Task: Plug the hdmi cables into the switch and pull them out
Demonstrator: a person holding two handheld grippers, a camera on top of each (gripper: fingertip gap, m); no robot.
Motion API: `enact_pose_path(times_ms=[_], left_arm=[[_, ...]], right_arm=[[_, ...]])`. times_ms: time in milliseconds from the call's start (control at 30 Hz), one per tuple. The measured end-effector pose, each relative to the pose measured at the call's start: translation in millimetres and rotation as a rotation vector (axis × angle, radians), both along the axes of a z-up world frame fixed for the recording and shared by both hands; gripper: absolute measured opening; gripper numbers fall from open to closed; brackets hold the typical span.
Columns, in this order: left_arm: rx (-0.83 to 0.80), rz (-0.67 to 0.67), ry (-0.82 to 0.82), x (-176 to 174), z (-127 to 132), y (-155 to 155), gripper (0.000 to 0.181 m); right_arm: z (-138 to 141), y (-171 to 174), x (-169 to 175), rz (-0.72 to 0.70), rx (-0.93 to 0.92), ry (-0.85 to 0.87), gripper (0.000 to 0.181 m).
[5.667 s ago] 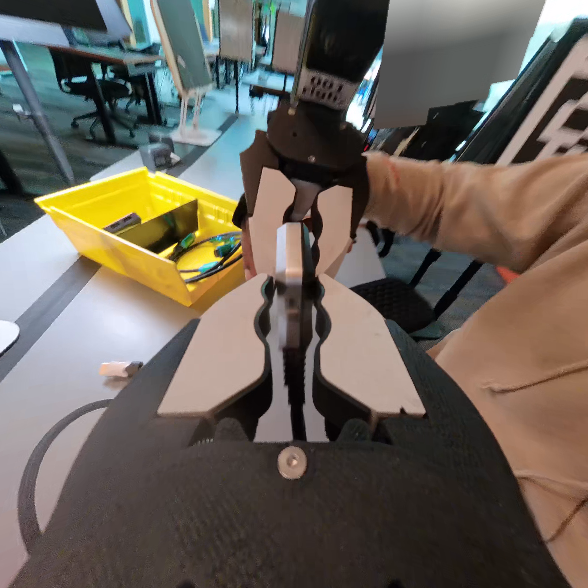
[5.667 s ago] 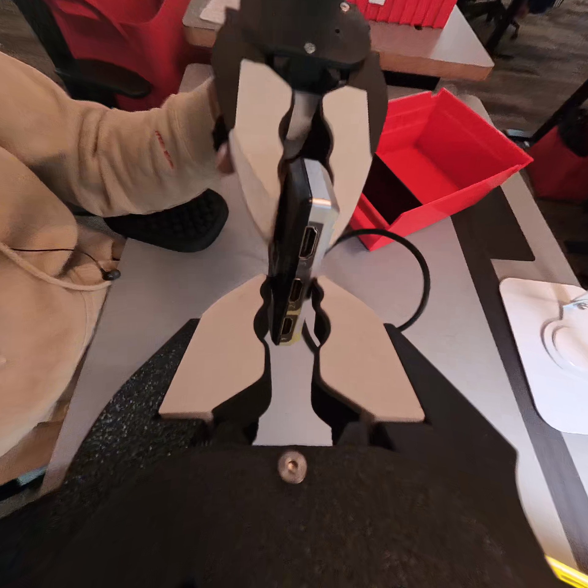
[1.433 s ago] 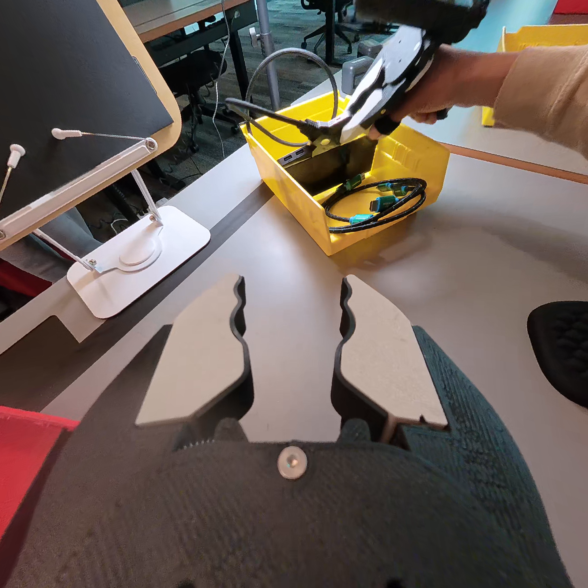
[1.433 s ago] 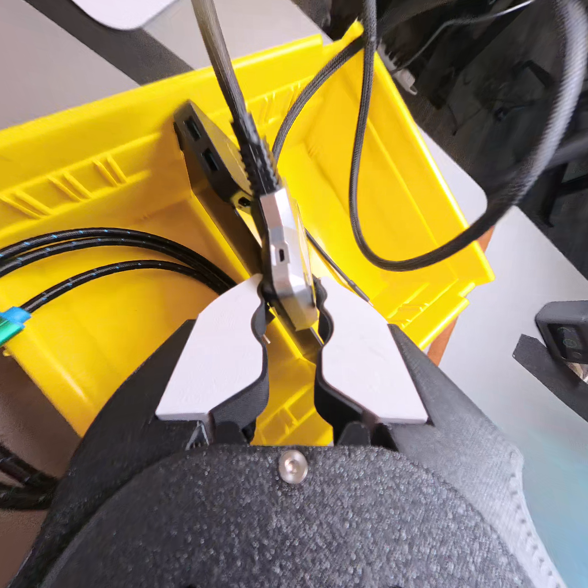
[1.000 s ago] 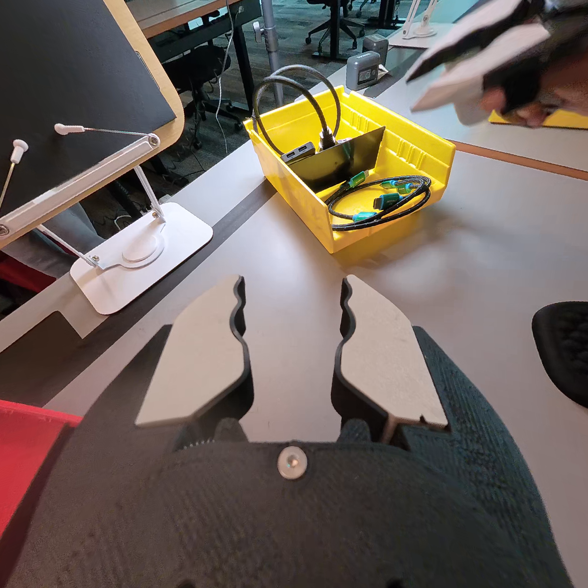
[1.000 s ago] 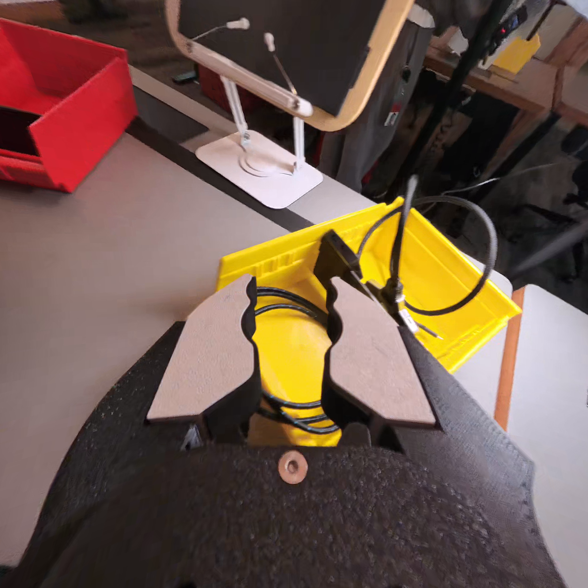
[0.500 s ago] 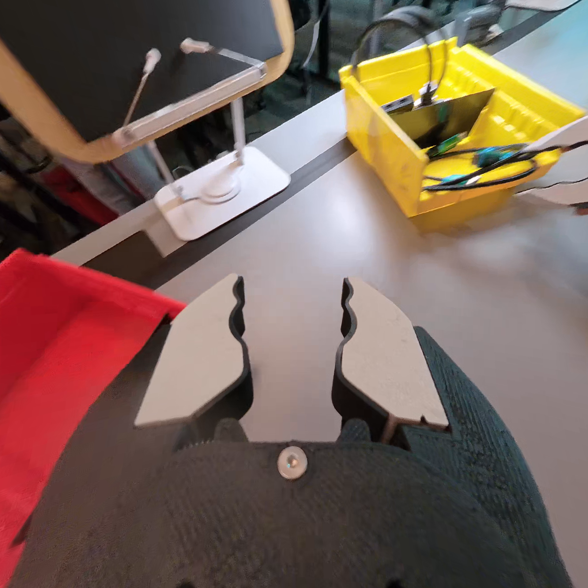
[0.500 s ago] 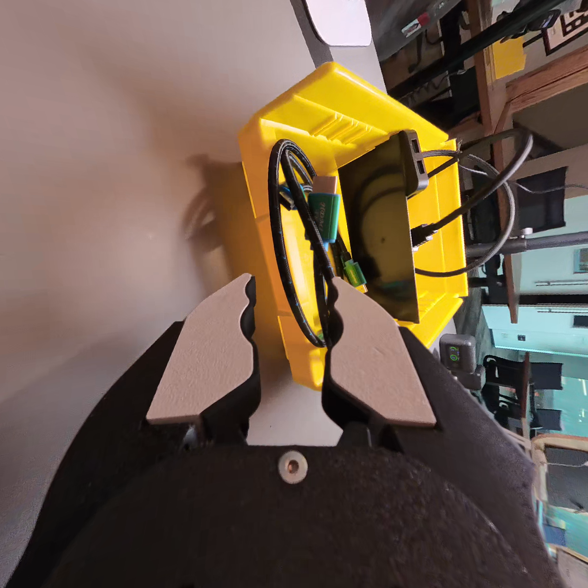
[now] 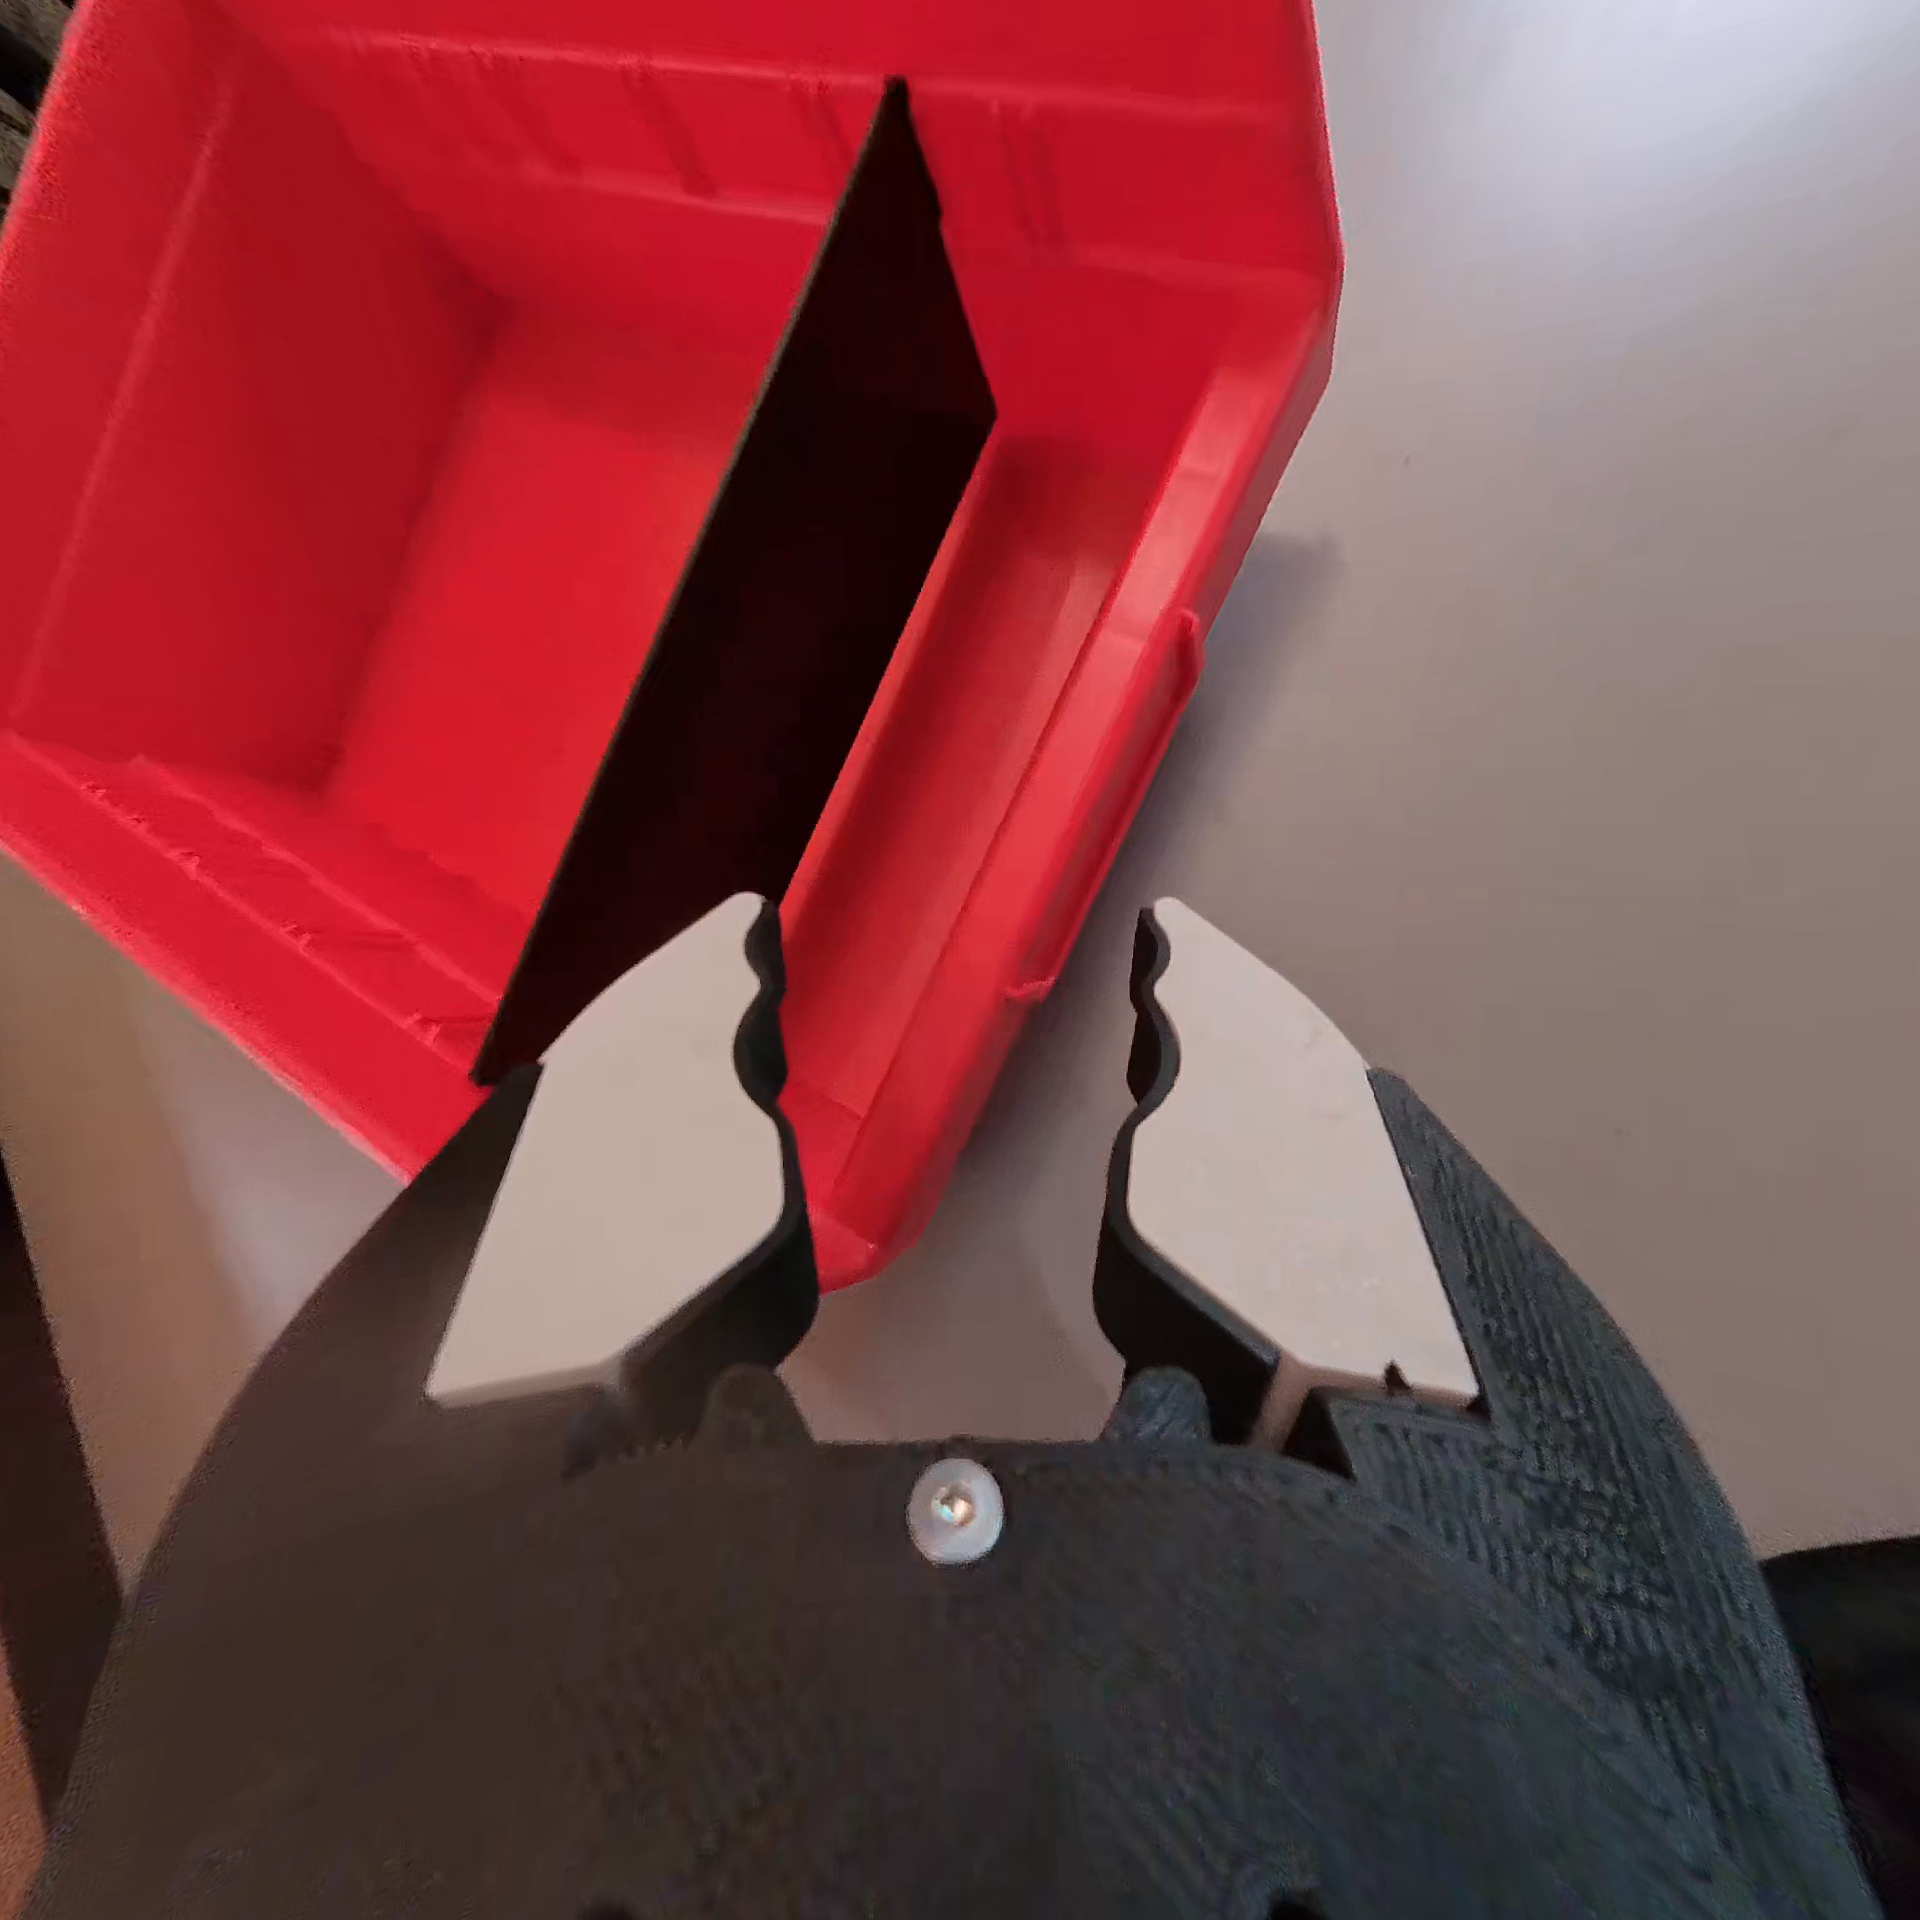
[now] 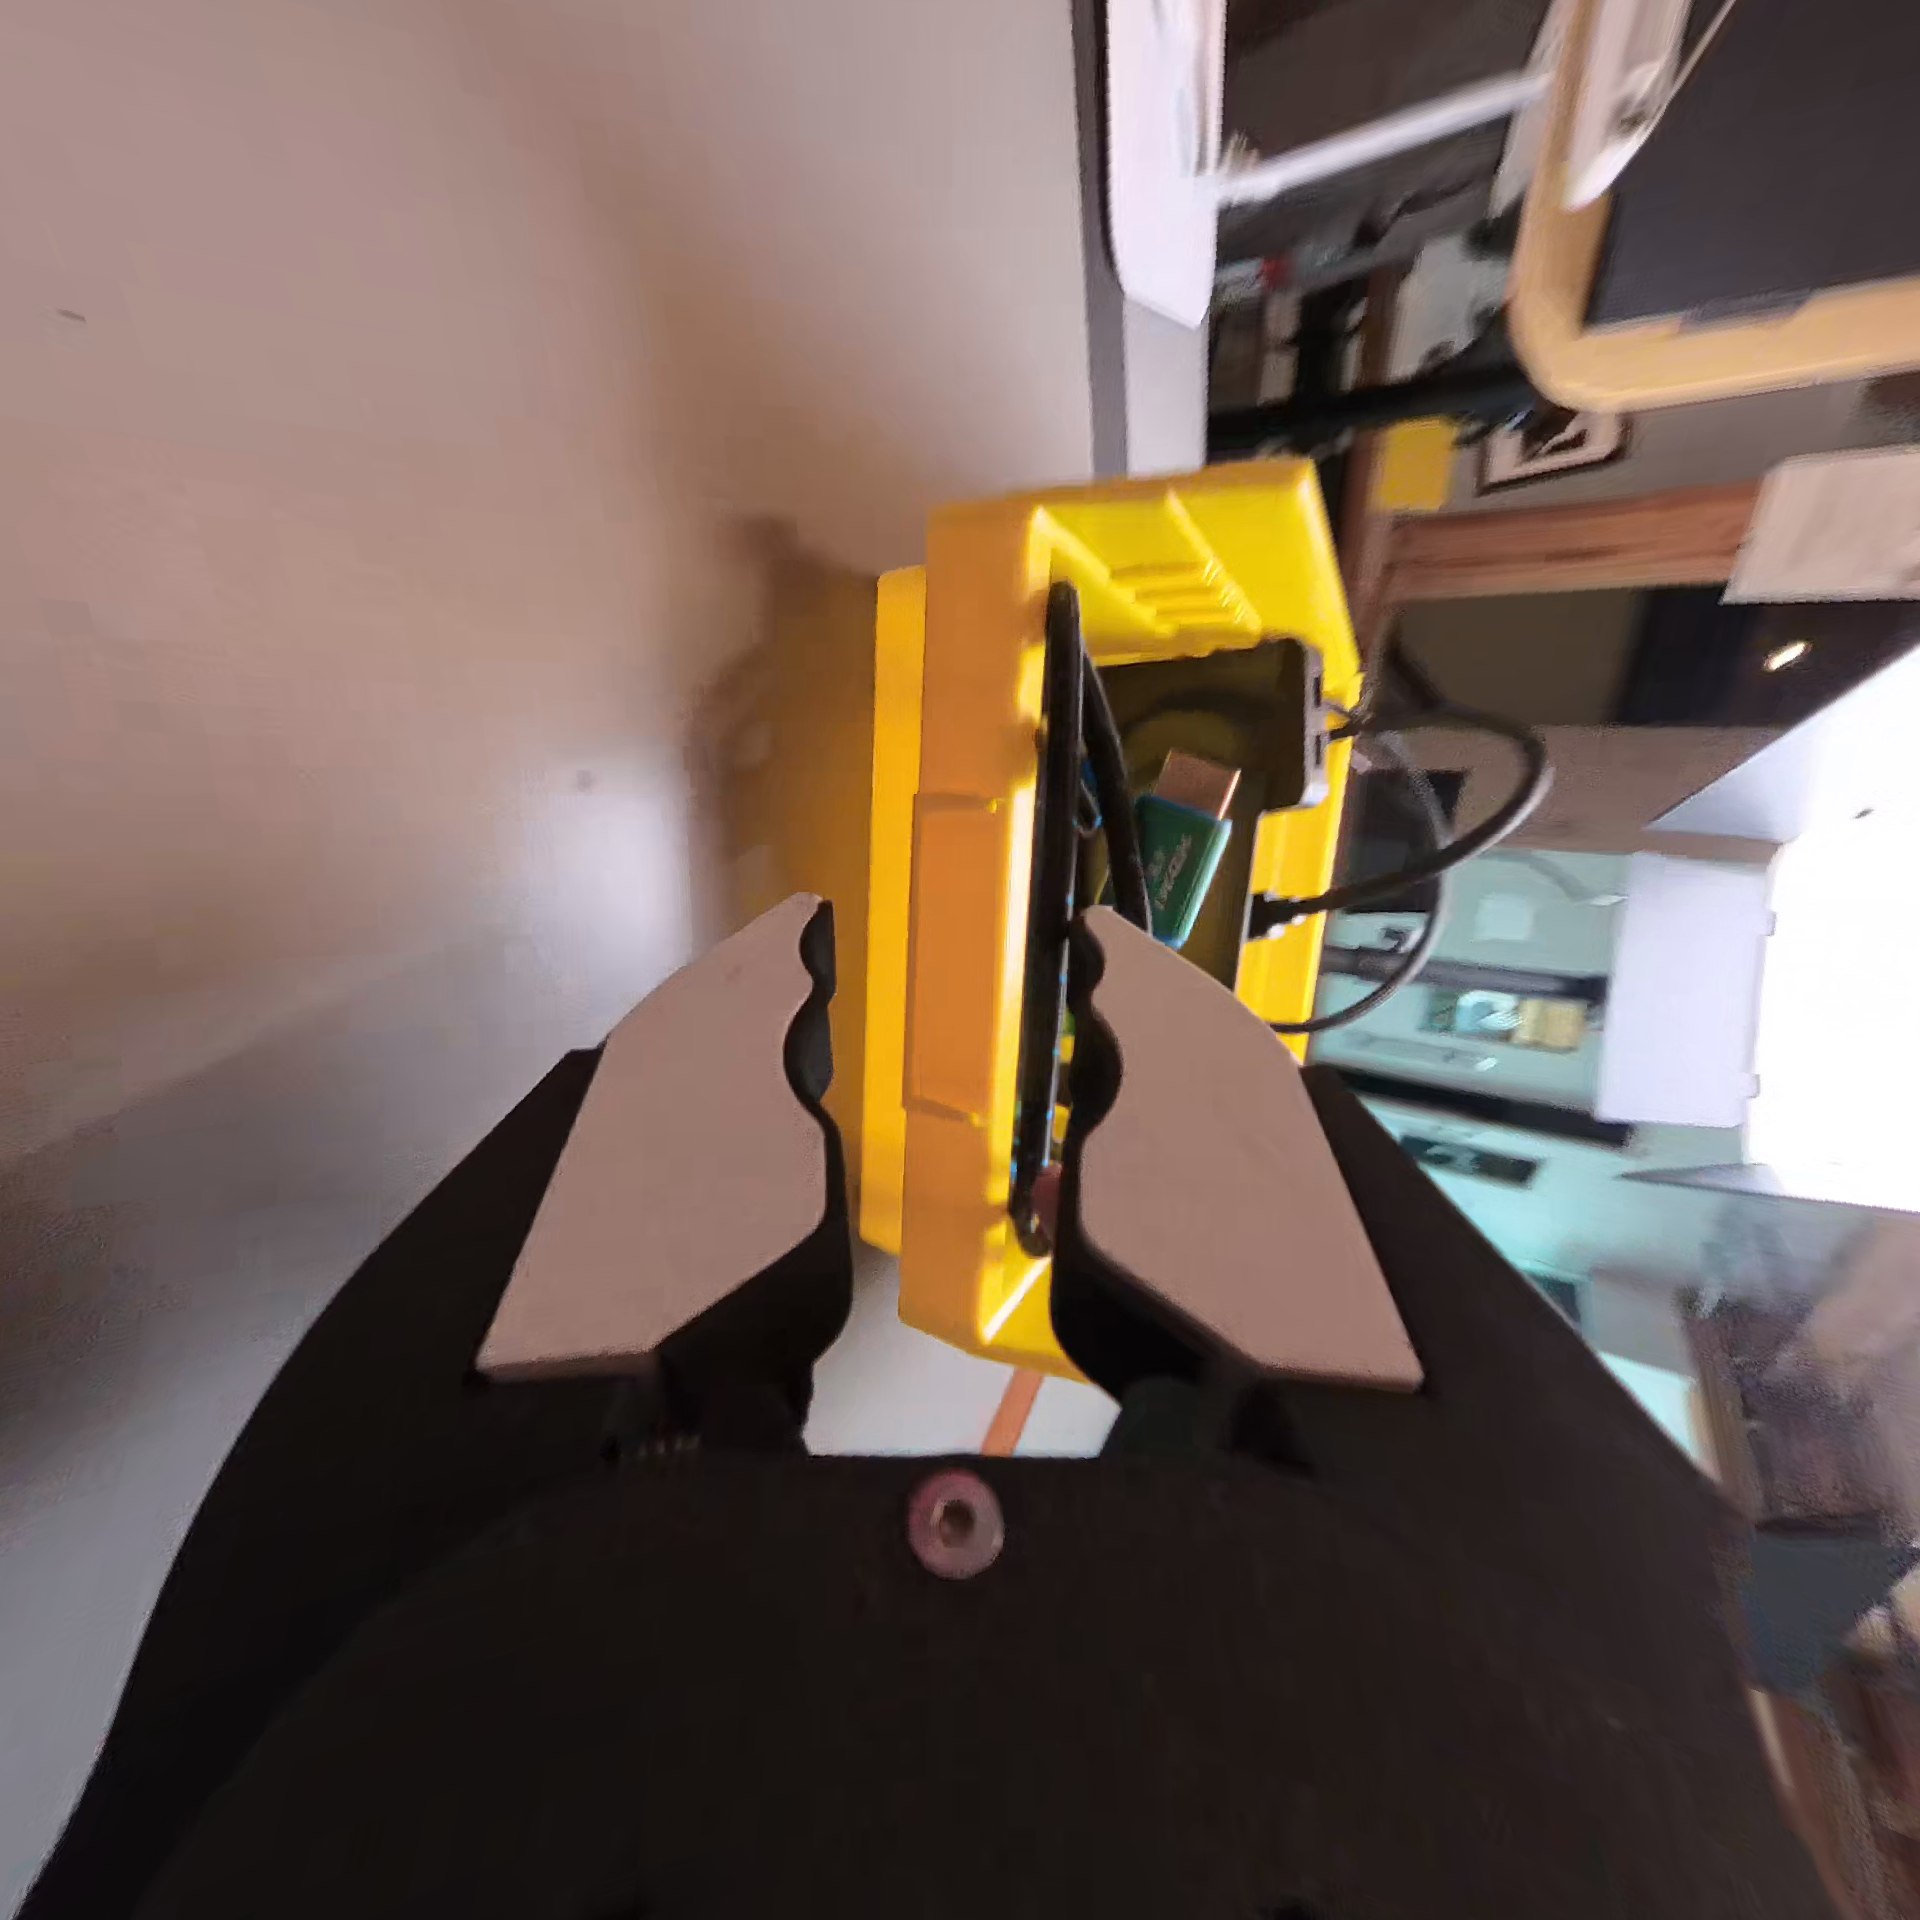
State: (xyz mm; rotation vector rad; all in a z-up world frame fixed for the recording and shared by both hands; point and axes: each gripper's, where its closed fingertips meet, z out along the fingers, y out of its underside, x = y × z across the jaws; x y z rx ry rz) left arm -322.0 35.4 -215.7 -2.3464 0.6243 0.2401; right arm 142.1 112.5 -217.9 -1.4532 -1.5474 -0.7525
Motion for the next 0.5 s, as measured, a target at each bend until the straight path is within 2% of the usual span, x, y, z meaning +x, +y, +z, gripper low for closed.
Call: enact_pose_path(times_ms=[67, 133, 333, 500], left_arm=[[0.010, -0.018, 0.027, 0.9, -2.0, -0.8, 0.064], [0.018, -0.028, 0.026, 4.3, -2.1, -0.3, 0.064], [0.014, -0.059, 0.032, 20.6, -2.0, 9.4, 0.065], [-0.010, -0.086, 0.037, 28.9, -6.7, 14.1, 0.067]], right_arm=[[-5.3, -20.8, -15.1, 0.084, 0.022, 0.018, 0.040], [-18.6, -32.9, -17.4, 0.086, -0.028, 0.028, 0.040], [-22.0, 22.9, 34.8, -0.125, -0.038, -0.017, 0.051], [-25.9, 42.8, 36.5, -0.147, -0.184, -0.046, 0.047]])
